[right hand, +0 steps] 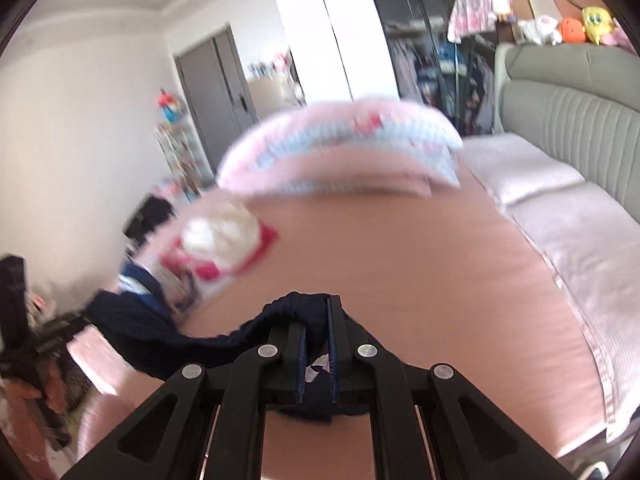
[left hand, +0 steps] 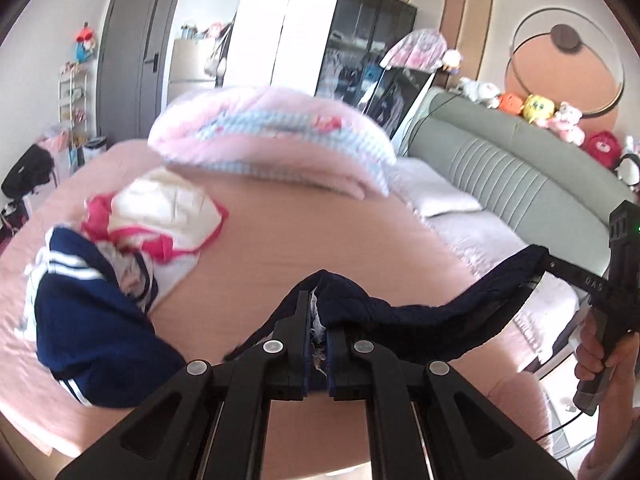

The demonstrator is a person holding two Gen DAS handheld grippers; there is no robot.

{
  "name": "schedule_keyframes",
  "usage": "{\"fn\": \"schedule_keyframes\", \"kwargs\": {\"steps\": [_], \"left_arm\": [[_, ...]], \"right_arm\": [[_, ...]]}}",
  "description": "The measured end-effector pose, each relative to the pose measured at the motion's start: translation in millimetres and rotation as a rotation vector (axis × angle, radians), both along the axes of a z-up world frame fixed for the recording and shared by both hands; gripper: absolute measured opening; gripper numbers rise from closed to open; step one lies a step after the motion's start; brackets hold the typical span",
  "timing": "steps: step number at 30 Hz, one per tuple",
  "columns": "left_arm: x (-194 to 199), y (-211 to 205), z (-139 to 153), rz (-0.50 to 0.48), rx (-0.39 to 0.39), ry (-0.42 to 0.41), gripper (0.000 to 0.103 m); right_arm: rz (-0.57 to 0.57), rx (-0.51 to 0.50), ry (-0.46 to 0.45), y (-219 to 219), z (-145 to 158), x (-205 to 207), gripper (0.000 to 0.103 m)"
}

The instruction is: Fold clothes

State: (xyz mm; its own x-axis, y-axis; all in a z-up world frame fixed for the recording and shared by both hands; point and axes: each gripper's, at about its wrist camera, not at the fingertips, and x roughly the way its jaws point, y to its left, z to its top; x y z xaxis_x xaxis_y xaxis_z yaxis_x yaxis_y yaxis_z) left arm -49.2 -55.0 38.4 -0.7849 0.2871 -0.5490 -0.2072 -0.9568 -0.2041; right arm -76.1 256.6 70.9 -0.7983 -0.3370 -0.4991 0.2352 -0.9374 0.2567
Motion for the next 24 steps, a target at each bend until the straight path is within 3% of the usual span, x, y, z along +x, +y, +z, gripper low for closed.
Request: {"fn": "schedule_keyframes", "kwargs": {"steps": [2,4,7,9,11,15,16,19,22,24], "left_arm": [[-3.8,-1.5,6.6,0.007,-0.002,-0.016,0.004],[-23.1,-4.7,-6.2,0.012,0.007,-0.078,0.005],[-59.1,-4.2,-28.3,0.013,0.020,-0.184,0.005],[-75.2,1.2,-22.6,0.015,0.006,-0.179,0.004],[-81.0,7.8,0.8,0.009,-0.010,-0.111,0.004],[-60.1,12.6,71.2,0.000,-0.030,0.116,0.005],[-53.7,12.7,84.6,0.000,-0.030,0.155,0.005],[-39.9,9.4,83.9,-0.006,-0.016,0.148,0.006],[-36.0,7.1,56.2,0.009,-0.052,0.092,0.006],[-40.4,4.2,29.4,0.011,-0.066,0.035,0.007]], "right_arm": [[0.000,-0.017,0.026,4.7,18.3,4.6,0.007],[-0.029,0.033,0.022,5.8,18.6,-1.5,0.007],[-0.040,0.075,-0.102,-0.2,-9.1,-36.9,0.007],[-0.035,0.056,-0.170,0.9,-23.3,-62.6,0.007],[-0.050,0.058,-0.144,2.8,-13.9,-73.4,0.007],[-0.066,0.034,0.107,7.1,51.3,-50.5,0.007],[-0.068,0.027,0.133,7.6,58.8,-42.4,0.007],[-0.073,0.009,0.205,9.1,79.7,-18.8,0.007],[-0.055,0.042,0.094,3.5,47.0,-17.7,0.007],[-0.056,0.074,-0.027,-3.2,-1.0,-18.2,0.007]]}}
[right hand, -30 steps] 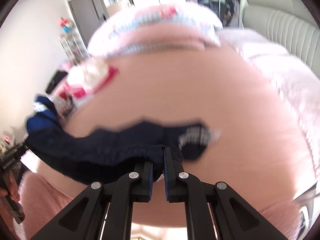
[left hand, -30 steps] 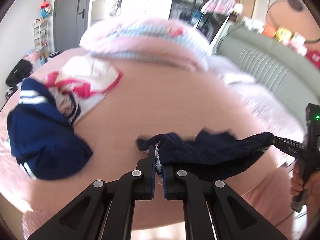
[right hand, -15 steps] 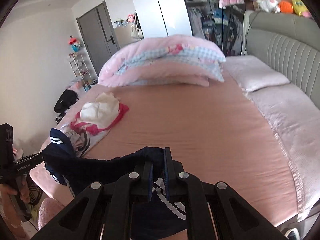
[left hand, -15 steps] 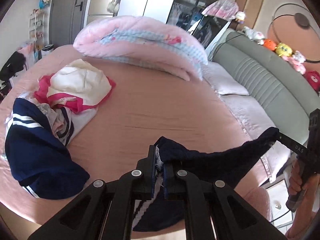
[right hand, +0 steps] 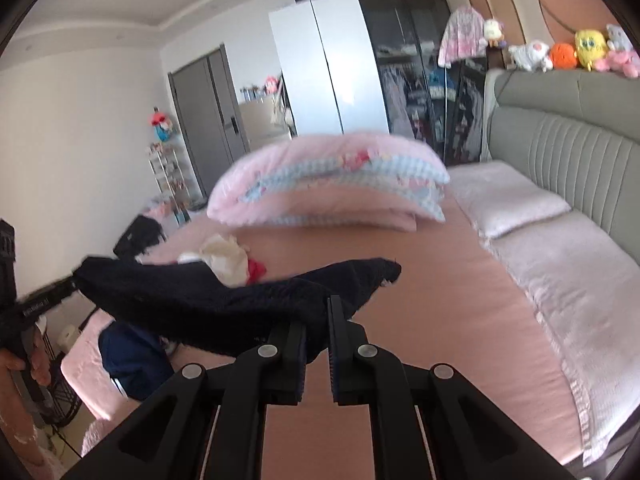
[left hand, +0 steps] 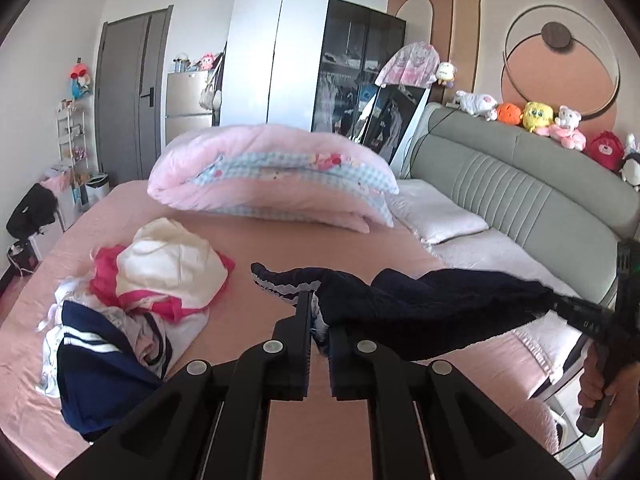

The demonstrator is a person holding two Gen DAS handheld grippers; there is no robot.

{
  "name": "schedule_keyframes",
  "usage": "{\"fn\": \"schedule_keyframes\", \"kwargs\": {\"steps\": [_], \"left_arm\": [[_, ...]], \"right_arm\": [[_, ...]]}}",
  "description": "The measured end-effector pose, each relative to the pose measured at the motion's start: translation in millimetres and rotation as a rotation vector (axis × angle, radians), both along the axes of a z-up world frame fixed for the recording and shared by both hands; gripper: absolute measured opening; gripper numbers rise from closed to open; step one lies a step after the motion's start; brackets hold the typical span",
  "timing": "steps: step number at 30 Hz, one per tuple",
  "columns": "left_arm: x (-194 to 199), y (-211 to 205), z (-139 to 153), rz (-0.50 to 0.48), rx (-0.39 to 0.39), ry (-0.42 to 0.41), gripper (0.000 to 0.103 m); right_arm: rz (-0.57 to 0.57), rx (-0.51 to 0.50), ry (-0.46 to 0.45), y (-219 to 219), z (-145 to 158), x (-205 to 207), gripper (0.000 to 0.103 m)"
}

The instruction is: Fold clothes

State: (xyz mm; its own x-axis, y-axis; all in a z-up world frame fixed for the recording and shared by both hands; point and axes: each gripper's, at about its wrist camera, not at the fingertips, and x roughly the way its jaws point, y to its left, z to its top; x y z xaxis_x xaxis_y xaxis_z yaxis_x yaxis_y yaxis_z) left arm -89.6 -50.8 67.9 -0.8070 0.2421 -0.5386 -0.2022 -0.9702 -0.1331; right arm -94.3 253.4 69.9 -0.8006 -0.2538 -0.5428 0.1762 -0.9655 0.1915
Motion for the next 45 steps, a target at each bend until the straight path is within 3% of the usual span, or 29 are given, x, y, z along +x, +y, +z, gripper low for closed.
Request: {"fn": "schedule_keyframes", "kwargs": {"steps": [3,7,8,11,13,15,16,19,21,23,25,29,33,37,42,45], "left_arm": [[-8.6,-5.4,-75.6,-0.003,0.043,-0.200,0.007],[-9.3,-7.3,-198.0,0.078,-0.030,-0.526,0.007],[-7.1,-7.6,-217.6,0.096,-0.047,-0.573,0.007],[1.4,-7.6,-224.1,0.095,-0.048,-0.543,0.007],[-0.8,-11.6,-213.2,0.091,-0.017,-0.512,0.007],[-3.3,-12.1,-198.1,0.070,0.020,-0.476,0.007],[-4.3,-11.3,-189.6,0.055,0.030,-0.454,0.007],[-2.1,-4.8,-166.8,-0.002,0.020,-0.392,0.007],[0.1,1.3,-153.7,-0.047,0.021,-0.363,0.007],[1.4,8.3,-148.0,-0.080,0.011,-0.347,0.007],[2.2,15.8,-146.3,-0.106,-0.006,-0.338,0.007],[5.9,22.4,-146.7,-0.109,-0.015,-0.335,0.007],[13.5,16.9,-143.4,-0.107,-0.013,-0.325,0.007],[19.1,10.3,-141.2,-0.109,-0.025,-0.321,0.007],[25.1,6.1,-139.5,-0.106,-0.036,-0.314,0.007],[26.5,9.0,-141.9,-0.083,-0.092,-0.309,0.006]], "right_arm": [[0.032,0.113,-0.230,-16.9,-109.4,-2.1,0.007],[0.067,0.151,-0.546,-34.2,-240.9,8.9,0.007],[0.081,0.143,-0.586,-37.4,-254.2,13.0,0.007],[0.135,0.201,-0.628,-50.7,-273.3,24.8,0.008],[0.164,0.253,-0.633,-56.3,-271.9,26.0,0.009],[0.187,0.280,-0.650,-58.9,-268.7,25.0,0.014],[0.179,0.278,-0.617,-57.0,-259.3,26.5,0.019],[0.194,0.237,-0.436,-51.5,-217.9,40.4,0.029],[0.304,0.176,-0.300,-52.9,-187.3,54.8,0.035],[0.403,0.188,-0.227,-66.4,-171.1,57.4,0.060],[0.452,0.225,-0.170,-83.2,-160.5,51.5,0.060],[0.536,0.249,-0.185,-132.8,-160.2,28.5,0.060],[0.624,0.303,-0.136,-165.6,-152.3,30.7,0.060],[0.643,0.335,-0.130,-186.7,-147.7,26.6,0.060],[0.652,0.401,-0.039,-198.5,-133.7,31.1,0.060],[0.677,0.471,-0.022,-213.9,-134.8,33.6,0.059]]}}
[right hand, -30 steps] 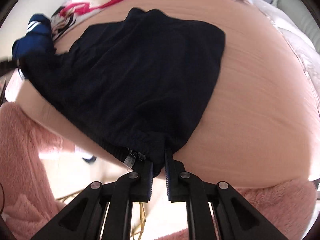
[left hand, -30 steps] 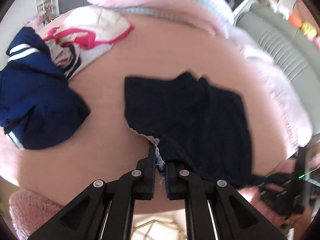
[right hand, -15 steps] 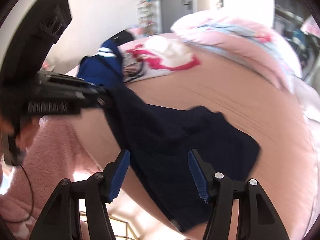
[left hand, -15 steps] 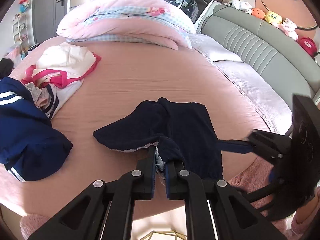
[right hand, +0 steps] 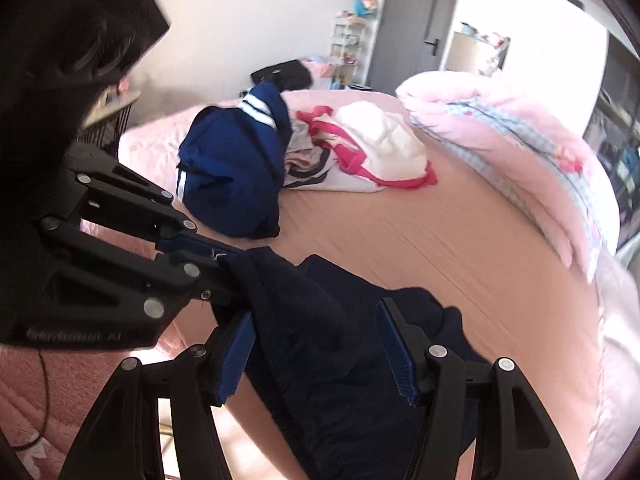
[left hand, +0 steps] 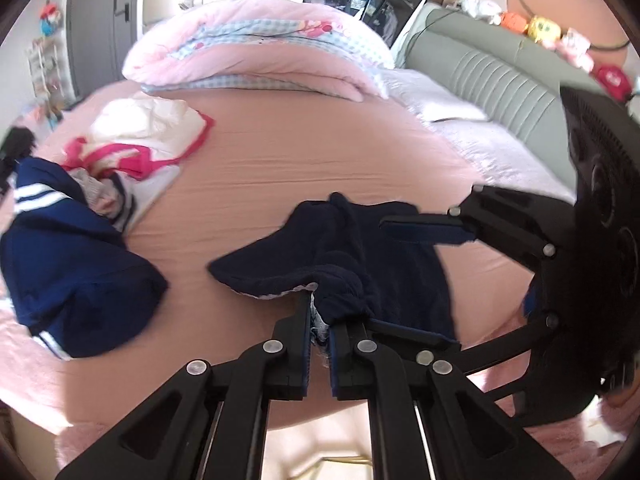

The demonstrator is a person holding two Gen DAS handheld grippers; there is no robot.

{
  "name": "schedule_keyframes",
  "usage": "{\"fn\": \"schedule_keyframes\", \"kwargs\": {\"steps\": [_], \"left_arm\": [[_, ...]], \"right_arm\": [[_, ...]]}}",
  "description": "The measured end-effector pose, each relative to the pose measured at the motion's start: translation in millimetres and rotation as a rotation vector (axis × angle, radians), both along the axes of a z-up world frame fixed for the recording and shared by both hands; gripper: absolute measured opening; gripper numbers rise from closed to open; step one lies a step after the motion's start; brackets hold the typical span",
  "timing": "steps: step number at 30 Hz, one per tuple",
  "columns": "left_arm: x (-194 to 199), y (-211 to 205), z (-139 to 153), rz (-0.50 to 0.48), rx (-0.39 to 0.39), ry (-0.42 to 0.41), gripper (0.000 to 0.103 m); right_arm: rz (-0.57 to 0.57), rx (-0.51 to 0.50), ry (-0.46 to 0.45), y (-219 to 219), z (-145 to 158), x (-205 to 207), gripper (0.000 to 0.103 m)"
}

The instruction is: Fold clothes

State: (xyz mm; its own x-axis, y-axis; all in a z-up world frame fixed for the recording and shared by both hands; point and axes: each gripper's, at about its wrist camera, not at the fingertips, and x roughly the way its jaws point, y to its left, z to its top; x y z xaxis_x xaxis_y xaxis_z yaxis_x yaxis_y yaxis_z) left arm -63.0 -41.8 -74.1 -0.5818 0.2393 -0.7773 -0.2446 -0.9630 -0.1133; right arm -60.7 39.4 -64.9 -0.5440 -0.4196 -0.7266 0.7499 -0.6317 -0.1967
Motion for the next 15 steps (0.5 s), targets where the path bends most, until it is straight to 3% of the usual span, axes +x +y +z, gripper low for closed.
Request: {"fn": "schedule_keyframes", "kwargs": {"steps": [1,2,4,8,10,15], "left_arm": [[-0.3,0.5,-1.6,-0.002,-0.005,-0.003,0.008],[-1.1,-0.2,-2.8,-0.012,0.023,-0.015,0.008],[-1.2,-1.3,-3.2,-0.007,0.066,-0.021,0.008],[0.8,-10.2,0.9,0.067,0.121,0.016,0.010],[4.5,-16.6,4.8,0.140,0.158,0.071,0.009],[9.1,-12.8,6.1,0.151,0.256,0.119,0.010]], "right_arm": [[0.006,0.033,0.022,-6.8,-2.1,0.7,0.053],[0.006,0.076,0.051,-13.7,-6.5,0.7,0.027],[0.007,0.133,0.095,-26.1,-11.8,3.2,0.004],[-0.027,0.134,0.192,-33.4,-10.2,1.3,0.002],[-0.053,0.064,0.165,-26.3,0.4,-3.7,0.001],[-0.108,-0.038,0.117,-3.9,22.3,-11.2,0.001]]}}
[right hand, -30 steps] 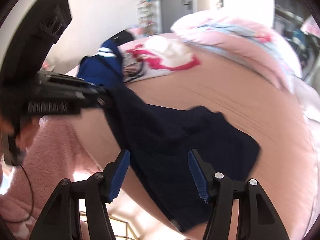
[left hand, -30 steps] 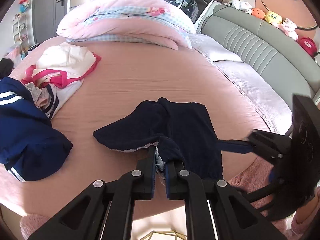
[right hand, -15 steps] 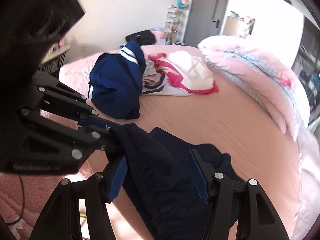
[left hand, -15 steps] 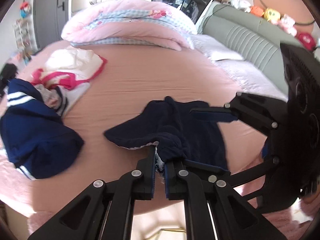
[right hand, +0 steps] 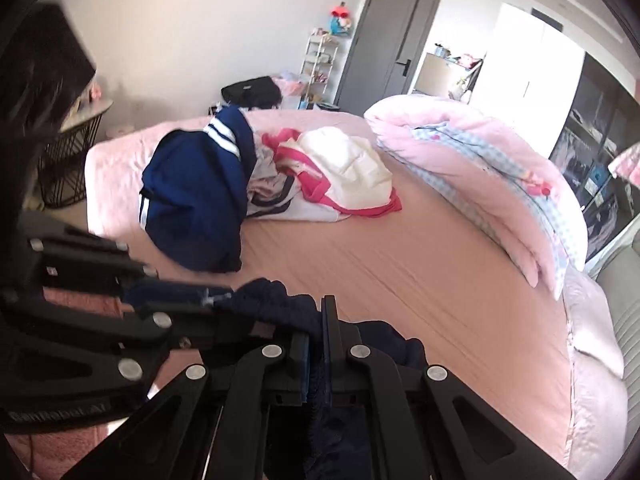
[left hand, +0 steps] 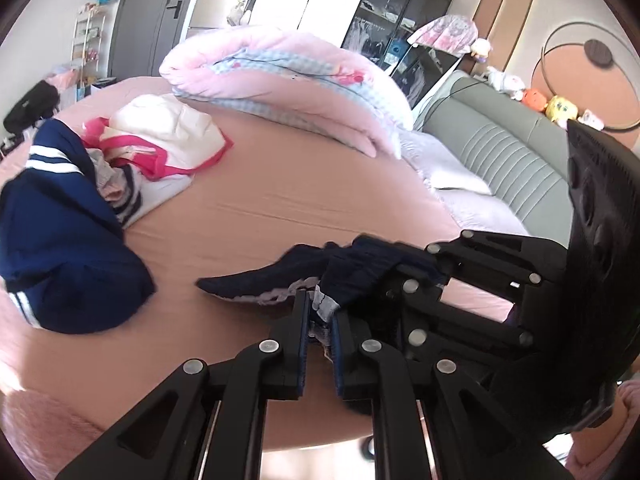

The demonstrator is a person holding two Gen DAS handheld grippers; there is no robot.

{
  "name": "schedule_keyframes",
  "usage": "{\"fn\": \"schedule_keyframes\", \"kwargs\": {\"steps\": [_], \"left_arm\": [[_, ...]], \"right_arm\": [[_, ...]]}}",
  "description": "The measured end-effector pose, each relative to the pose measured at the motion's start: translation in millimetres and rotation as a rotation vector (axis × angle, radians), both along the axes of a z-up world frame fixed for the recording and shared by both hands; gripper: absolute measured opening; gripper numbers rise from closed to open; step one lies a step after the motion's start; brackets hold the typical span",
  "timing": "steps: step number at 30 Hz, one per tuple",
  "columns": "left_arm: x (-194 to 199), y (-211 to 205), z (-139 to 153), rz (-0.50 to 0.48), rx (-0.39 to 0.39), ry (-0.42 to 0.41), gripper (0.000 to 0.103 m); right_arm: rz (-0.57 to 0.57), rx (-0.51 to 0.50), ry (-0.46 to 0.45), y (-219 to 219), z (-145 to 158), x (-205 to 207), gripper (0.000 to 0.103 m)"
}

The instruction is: Fold clothes

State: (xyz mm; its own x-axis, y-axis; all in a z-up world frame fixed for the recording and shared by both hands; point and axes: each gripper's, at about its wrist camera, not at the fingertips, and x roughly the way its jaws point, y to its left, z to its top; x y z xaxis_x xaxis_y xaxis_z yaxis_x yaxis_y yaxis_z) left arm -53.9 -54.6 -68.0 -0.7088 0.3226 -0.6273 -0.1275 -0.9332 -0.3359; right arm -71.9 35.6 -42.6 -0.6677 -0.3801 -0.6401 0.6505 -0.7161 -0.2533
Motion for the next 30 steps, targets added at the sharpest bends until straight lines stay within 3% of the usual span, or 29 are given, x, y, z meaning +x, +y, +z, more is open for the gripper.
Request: {"fn": "schedule_keyframes", "kwargs": {"steps": [6,12,17,23,27,30], "left_arm": [[-0.2,16.8,-6.2,-0.037,0.076,0.011,0.010],[0.0,35.2,-17.7,-0.024,0.074,-0.007,0.012],[-12.4,39.3,-42.9,-0.038,0.119,-0.136,0.011],[-18.6,49.3,-62.4,-0.089,0.215,-0.198,0.012],[-18.4,63.8,-71.6,-0.108,0.224,-0.212,0.013],[-18.5,74.9,-87.4,-0.110,0.215,-0.267,0.018]], "right_arm": [[-0.049,-0.049,-0.043,24.1,6.0,-3.1,0.001],[-0.114,-0.086,-0.081,40.7,9.5,0.4,0.001],[-0.142,-0.212,-0.108,65.2,26.9,-3.9,0.001],[-0.154,-0.350,-0.071,88.5,64.0,-3.4,0.001],[-0.164,-0.386,-0.055,95.9,82.3,-1.8,0.001],[-0.182,-0.423,-0.033,100.9,94.0,2.6,0.001]]}}
